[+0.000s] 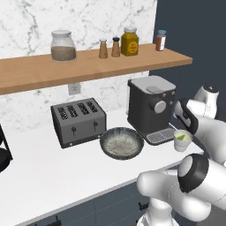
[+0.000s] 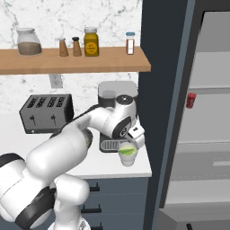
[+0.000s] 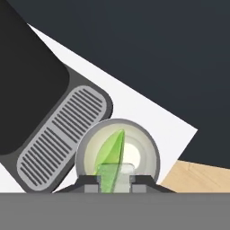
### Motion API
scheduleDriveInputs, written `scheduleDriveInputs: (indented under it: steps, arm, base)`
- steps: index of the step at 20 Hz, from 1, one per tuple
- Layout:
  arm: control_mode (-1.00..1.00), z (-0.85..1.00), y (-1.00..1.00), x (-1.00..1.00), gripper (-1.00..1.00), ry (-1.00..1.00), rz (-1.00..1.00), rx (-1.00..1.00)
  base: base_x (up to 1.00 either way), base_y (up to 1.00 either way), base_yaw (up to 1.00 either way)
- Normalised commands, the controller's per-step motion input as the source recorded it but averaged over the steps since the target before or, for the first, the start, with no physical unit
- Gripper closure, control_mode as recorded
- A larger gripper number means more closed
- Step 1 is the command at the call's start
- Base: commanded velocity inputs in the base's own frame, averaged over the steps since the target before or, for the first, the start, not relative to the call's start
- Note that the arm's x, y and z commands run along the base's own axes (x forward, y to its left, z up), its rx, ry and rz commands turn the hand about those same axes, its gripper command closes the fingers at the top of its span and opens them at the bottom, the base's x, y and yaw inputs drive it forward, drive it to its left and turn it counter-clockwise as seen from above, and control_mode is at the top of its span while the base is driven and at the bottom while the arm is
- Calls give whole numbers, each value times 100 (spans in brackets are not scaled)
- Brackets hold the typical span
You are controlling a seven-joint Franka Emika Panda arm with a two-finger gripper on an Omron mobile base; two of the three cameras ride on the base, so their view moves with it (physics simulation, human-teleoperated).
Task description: Grab a lemon wedge from the fridge and one ice cube from the ice bowl, and put them in the glass of lemonade.
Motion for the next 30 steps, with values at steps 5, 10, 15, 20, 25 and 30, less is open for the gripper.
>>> scheduleDriveInputs:
  steps: [5, 10, 15, 20, 25, 30]
  arm:
    - [-100, -21, -3, 0, -100, 0, 0, 0]
    - [-100, 0, 0, 0, -100, 0, 0, 0]
    - [-100, 0, 0, -1, -100, 0, 0, 0]
    - [-100, 1, 0, -8, -100, 0, 0, 0]
    - [-100, 14, 0, -13, -100, -3, 0, 1]
    - [-100, 19, 0, -17, -100, -4, 0, 2]
  base:
    - [0, 0, 0]
    - [0, 0, 0]
    - [0, 0, 0]
    - [0, 0, 0]
    - [0, 0, 0]
    - [0, 0, 0]
